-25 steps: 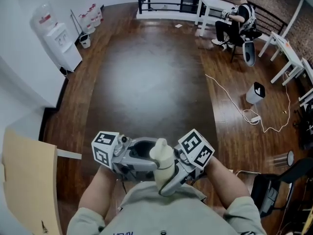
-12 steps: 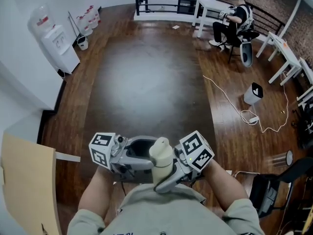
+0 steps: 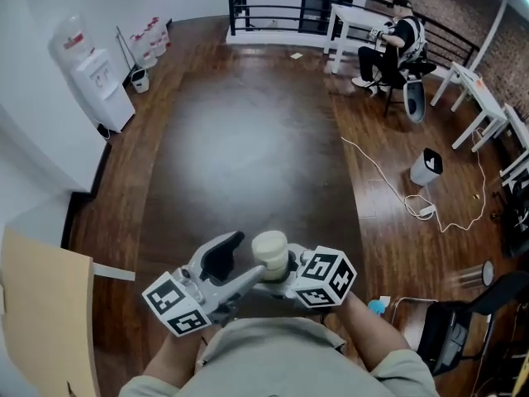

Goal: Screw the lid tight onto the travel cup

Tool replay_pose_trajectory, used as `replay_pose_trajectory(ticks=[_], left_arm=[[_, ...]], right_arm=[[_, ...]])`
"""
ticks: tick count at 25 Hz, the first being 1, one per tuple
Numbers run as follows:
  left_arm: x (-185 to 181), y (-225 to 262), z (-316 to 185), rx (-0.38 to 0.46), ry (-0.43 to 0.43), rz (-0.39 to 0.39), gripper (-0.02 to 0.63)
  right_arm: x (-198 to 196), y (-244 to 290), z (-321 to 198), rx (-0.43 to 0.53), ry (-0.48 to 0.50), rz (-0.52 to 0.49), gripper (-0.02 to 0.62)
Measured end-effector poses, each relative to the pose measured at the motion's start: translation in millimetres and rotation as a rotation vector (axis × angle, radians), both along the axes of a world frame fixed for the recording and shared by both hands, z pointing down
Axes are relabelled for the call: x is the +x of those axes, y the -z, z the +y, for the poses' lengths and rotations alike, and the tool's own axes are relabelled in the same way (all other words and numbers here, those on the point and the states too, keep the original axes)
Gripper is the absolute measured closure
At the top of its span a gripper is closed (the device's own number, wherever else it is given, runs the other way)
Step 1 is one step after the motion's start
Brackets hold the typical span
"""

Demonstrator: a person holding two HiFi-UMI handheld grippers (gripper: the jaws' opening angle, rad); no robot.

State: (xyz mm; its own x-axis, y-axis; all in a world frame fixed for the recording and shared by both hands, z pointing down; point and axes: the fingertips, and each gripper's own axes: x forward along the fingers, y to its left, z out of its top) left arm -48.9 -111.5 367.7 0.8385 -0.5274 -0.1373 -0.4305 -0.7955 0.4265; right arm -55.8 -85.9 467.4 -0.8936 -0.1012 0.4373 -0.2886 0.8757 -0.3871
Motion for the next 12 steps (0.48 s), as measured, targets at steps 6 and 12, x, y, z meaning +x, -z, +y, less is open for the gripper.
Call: replay_pose_trajectory(ticks=[6,12], left_arm=[[18,-12,7,0.014,0.051,-0.096,0.285],[24,-17,15,0.005,0.023,-0.090,0.288]], right_arm=[[-4,-12,6,0.011,-0.039,0.025,0.272],[-6,-19,16,0.019,-0.018,0.060,0.272]])
